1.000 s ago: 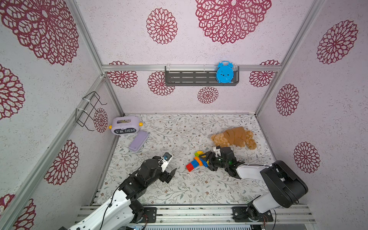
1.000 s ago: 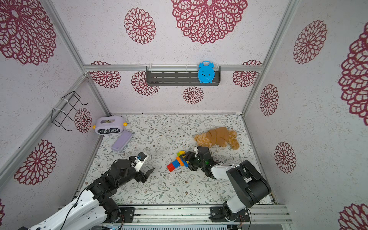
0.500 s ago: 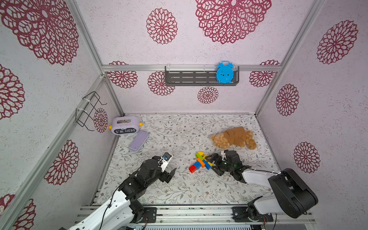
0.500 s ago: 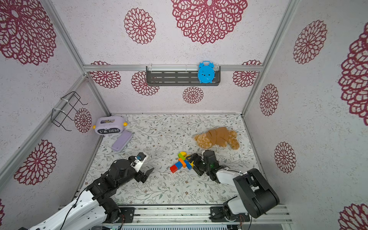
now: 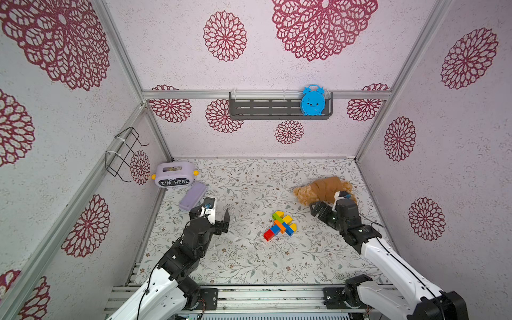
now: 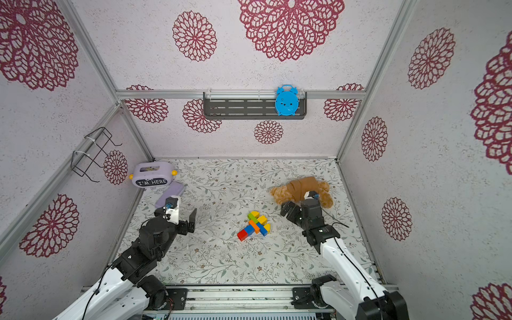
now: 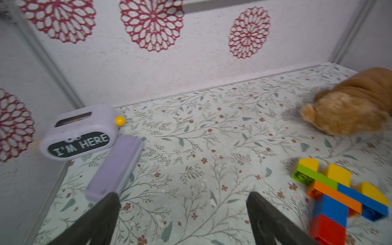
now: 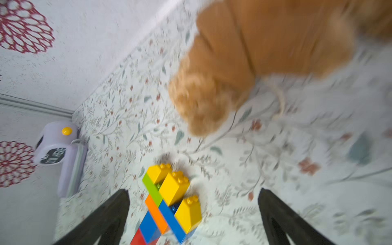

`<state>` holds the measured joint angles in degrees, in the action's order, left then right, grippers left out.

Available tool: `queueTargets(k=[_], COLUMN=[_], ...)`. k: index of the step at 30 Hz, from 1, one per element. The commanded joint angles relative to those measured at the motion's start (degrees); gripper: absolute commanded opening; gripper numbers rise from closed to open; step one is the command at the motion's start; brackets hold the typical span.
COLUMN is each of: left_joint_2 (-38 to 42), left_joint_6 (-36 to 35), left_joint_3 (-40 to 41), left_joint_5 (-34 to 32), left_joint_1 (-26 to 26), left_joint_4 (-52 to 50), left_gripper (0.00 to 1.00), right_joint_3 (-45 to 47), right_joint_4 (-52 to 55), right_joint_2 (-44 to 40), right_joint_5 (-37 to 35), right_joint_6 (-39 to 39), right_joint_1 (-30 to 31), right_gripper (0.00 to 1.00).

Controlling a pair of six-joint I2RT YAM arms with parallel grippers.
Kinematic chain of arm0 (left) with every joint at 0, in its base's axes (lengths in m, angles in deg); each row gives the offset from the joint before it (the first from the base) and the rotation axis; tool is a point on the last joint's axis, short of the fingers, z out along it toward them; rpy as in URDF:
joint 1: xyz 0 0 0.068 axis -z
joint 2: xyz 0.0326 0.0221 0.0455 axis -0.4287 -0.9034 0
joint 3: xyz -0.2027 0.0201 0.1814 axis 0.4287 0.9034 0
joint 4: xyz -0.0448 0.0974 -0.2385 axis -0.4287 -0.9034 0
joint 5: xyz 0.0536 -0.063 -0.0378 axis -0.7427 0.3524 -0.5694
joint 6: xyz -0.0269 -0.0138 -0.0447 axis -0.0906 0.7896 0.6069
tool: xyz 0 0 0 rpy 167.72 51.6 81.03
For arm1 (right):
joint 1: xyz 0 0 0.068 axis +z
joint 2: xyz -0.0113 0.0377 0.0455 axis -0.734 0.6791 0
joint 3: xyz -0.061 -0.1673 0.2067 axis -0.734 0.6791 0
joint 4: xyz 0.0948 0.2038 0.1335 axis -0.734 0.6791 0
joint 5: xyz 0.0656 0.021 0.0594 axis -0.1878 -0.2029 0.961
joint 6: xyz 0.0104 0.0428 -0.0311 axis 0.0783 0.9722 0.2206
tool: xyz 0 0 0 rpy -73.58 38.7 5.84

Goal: Assemble a fork with lego
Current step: Reset both arms

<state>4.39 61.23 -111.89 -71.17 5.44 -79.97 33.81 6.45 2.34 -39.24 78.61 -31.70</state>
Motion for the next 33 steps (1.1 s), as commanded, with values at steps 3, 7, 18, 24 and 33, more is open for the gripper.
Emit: queueTargets(k=[3,7,18,24,33], left_joint_2=[-5.74,-9.98,-18.49,-25.42,-34.00], left_joint_6=[3.85,3.88,0.59,-0.73,-2.49], left_joint_3=[-3.98,-2.08,7.53,10.99,13.55], left_joint_5=[-2.52,-2.09,3.47,10.43,18.11], left_joint_1=[-13.20,-20.61,-27.63,-29.68,-32.93], left_joint_4=[1.14,3.63,21.25,36.26,53.76], left_gripper=[0.97,0.97,0.97,0.97,0.97], right_joint_3=[2.97,11.50,21.51,20.77,21.42], right_joint_4=[-4.98,-20.07,-60.14,-73.65,-77.19], right_joint_2=[-4.55,-1.20,19.80,31.37,34.04], right_joint_5=[-14.37,-11.93,-6.96,-3.72,-3.23], right_joint_6=[-23.18,-25.11,-34.04,-35.55,-36.03], right_joint_1=[-7.84,-14.46,-16.63,-17.07,-16.81], right_gripper=[0.99,0.99,0.99,0.99,0.99])
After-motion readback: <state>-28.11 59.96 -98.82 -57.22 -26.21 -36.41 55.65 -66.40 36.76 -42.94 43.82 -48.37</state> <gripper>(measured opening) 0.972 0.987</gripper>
